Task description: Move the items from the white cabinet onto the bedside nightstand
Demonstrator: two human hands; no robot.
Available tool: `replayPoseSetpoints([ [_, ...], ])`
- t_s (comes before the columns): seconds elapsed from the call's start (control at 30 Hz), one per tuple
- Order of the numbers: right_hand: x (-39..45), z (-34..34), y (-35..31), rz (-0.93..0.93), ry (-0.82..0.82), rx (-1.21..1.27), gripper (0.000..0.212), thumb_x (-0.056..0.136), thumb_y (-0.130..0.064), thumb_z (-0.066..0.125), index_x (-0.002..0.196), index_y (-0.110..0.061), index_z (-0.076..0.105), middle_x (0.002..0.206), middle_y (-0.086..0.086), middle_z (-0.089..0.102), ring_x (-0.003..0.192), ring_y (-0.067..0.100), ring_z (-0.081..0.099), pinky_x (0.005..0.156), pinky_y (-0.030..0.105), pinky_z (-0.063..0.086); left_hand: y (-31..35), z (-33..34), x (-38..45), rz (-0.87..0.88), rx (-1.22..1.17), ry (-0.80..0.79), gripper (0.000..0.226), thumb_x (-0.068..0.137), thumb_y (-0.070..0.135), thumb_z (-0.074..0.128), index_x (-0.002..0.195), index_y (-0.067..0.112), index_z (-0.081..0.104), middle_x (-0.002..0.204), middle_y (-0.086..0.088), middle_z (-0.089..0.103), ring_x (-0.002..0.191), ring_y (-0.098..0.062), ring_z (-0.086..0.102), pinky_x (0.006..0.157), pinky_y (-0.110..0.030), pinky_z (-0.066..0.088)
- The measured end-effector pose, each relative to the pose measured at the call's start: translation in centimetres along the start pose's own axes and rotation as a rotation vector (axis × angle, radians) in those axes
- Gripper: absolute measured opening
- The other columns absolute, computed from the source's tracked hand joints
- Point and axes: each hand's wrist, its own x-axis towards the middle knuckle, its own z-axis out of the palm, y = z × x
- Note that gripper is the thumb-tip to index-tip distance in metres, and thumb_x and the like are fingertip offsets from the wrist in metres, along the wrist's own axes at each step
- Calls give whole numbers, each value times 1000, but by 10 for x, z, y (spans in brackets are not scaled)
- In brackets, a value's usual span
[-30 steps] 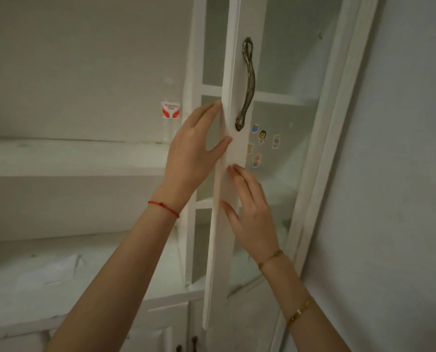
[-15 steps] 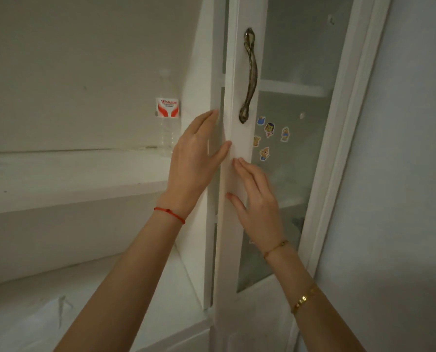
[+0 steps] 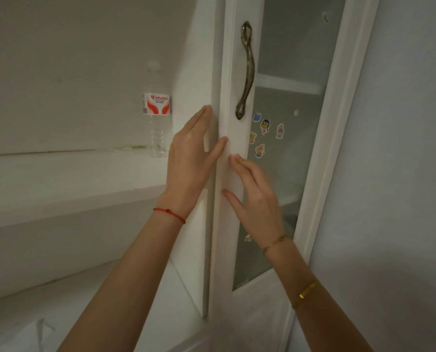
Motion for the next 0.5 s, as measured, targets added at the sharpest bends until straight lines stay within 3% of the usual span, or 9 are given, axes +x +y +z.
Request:
replayPoseSetpoints([
  [0.27, 5, 4, 3, -29, 28, -15, 57, 83, -14, 72, 136, -6, 50, 131, 5, 52, 126, 15, 49, 109, 24, 39, -6, 6, -1, 21, -4, 38, 56, 90, 19, 70, 140, 0, 50, 144, -12, 53, 135, -20, 49, 115, -20, 32],
  [0.4, 9, -7, 2, -53, -38, -49, 55, 86, -15, 68, 137, -8, 49, 134, 4, 53, 125, 15, 49, 109, 27, 38, -8, 3, -3, 28, 18, 28, 54, 92, 23, 68, 139, 1, 52, 142, -12, 55, 133, -20, 51, 114, -11, 28],
  [0.5, 0, -15, 5, -15, -105, -16, 58, 90, -21, 65, 143, -12, 42, 142, 1, 48, 131, 12, 42, 112, 22, 31, -9, -5, -14, 74, 15, 9, 48, 94, 25, 65, 137, 5, 55, 138, -9, 59, 129, -17, 54, 112, -16, 34],
])
